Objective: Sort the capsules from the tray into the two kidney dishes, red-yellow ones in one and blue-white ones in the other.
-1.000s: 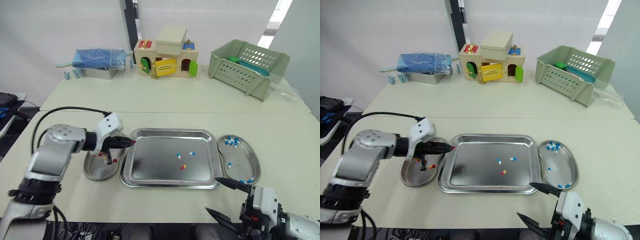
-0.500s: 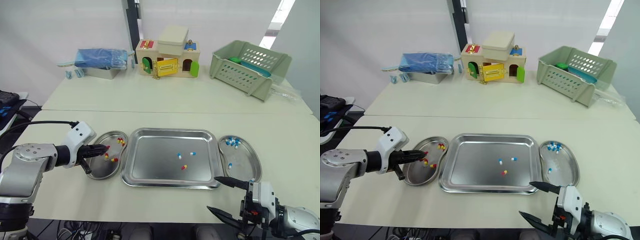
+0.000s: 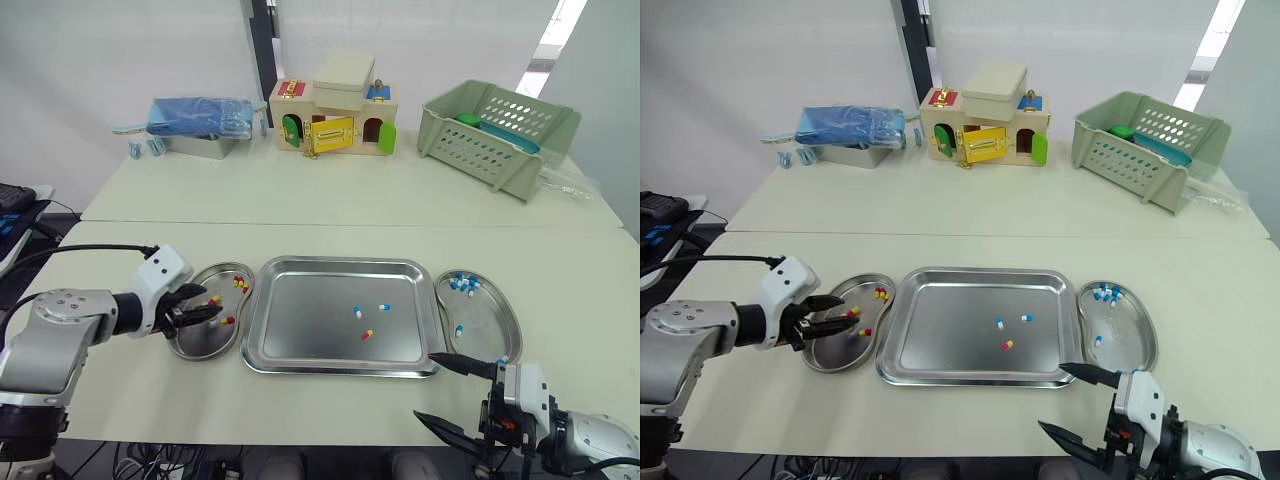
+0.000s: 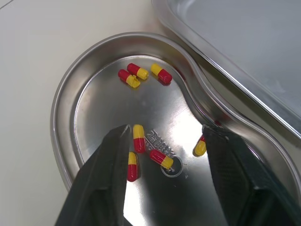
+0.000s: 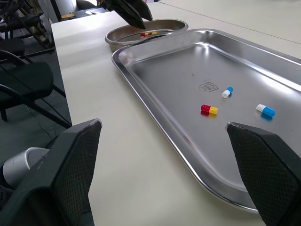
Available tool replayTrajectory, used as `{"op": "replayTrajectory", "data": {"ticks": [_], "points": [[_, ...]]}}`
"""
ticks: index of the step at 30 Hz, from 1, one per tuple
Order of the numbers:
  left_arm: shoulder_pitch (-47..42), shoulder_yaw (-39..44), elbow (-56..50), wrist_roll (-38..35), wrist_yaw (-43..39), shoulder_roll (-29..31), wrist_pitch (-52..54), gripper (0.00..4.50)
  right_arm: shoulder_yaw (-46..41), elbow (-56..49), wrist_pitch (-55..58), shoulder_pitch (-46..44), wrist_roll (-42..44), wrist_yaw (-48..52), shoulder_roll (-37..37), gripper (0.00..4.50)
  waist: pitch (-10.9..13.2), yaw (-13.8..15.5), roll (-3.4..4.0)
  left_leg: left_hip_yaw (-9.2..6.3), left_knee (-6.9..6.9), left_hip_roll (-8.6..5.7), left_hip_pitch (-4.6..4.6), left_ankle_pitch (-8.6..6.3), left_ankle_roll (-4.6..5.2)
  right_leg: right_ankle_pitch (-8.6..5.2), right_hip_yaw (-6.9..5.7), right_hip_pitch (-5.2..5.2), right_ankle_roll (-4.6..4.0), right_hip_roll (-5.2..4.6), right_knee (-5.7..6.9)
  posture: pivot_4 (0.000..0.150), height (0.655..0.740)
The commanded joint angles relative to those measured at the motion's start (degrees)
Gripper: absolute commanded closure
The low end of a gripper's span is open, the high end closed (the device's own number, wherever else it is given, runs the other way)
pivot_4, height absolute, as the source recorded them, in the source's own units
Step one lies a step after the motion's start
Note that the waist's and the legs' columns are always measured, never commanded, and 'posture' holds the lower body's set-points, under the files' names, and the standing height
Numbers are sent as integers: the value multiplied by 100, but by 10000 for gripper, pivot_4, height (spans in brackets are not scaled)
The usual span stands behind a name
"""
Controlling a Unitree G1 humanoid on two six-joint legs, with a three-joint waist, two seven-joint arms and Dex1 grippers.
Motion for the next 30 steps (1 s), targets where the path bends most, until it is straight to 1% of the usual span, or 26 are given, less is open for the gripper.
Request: {"op": "replayTrajectory", "data": {"ticks": [1, 3, 4, 8, 10, 15, 18, 20, 21, 23, 27, 30], "points": [[-31, 25, -24, -10, 63, 82, -118, 7733, -133, -114, -30, -7, 93, 39, -37, 0, 0, 0, 0, 0, 0, 0, 0, 0, 0, 0, 0, 0, 0, 0, 0, 1500, 7400], [-42, 24, -8, -19, 70, 87, -136, 1366, -145, -119, -16, -25, 101, 52, -56, 0, 0, 0, 0, 0, 0, 0, 0, 0, 0, 0, 0, 0, 0, 0, 0, 1500, 7400], [-48, 30, -5, -27, 74, 87, -138, 275, -155, -119, -10, -37, 109, 57, -62, 0, 0, 0, 0, 0, 0, 0, 0, 0, 0, 0, 0, 0, 0, 0, 0, 1500, 7400], [-11, 130, 46, -68, 71, 135, -159, 275, -267, -157, 131, -146, 195, 4, -124, 0, 0, -1, 0, 0, 0, 0, 0, 0, 0, 0, 0, 0, 0, 0, 0, 1500, 7400], [40, 311, 91, -144, 59, 197, -135, 275, -454, -238, 393, -191, 381, -72, -227, 0, 0, -1, 0, 1, 0, 0, 0, 0, 0, 0, 1, 0, 0, 0, 0, 1500, 7400], [448, 1056, 317, -335, -106, 572, -111, 275, -1351, -143, 1132, -273, 930, -111, -689, 0, 0, -12, 0, 1, -3, 1, 0, 0, 0, 0, 2, -2, 0, 1, 0, 1500, 7400], [802, 1581, 878, -232, -193, 910, -363, 275, -2046, 279, 1448, -370, 1149, -46, -959, 0, 0, -9, 0, 5, -3, 1, 1, 0, 1, 0, 5, -2, -1, 0, -1, 1500, 7400], [954, 1763, 1200, -159, -221, 1056, -558, 275, -2317, 503, 1530, -410, 1193, 24, -1037, 0, 0, -6, 0, 7, -4, 1, 1, -1, 1, 0, 5, -3, -1, 0, -2, 1500, 7400], [994, 1819, 1330, -154, -231, 1105, -632, 275, -2402, 610, 1539, -421, 1165, 83, -1069, 0, 0, -5, 0, 7, -5, 1, 2, -1, 1, 0, 5, -3, -1, 0, -2, 1500, 7400], [1053, 1965, 1850, -68, -251, 1251, -894, 275, -2613, 1174, 1444, -481, 970, 268, -1177, 0, 1, -3, -1, 7, -7, 1, 2, -1, 1, -1, 4, -3, -2, 0, -2, 1500, 7400], [1062, 2026, 2462, -10, -269, 1357, -1255, 275, -2749, 2044, 1169, -667, 697, 580, -1282, 0, 2, 1, -4, 13, -7, 1, 0, -1, 1, -1, 4, -4, -2, -1, -4, 1500, 7400], [1092, 2036, 2632, -18, -302, 1360, -1409, 275, -2787, 2454, 1023, -839, 595, 765, -1309, 0, 2, -11, -4, 16, -8, 2, 1, -1, 1, -1, 7, -6, -2, -1, 0, 1500, 7400]]}}
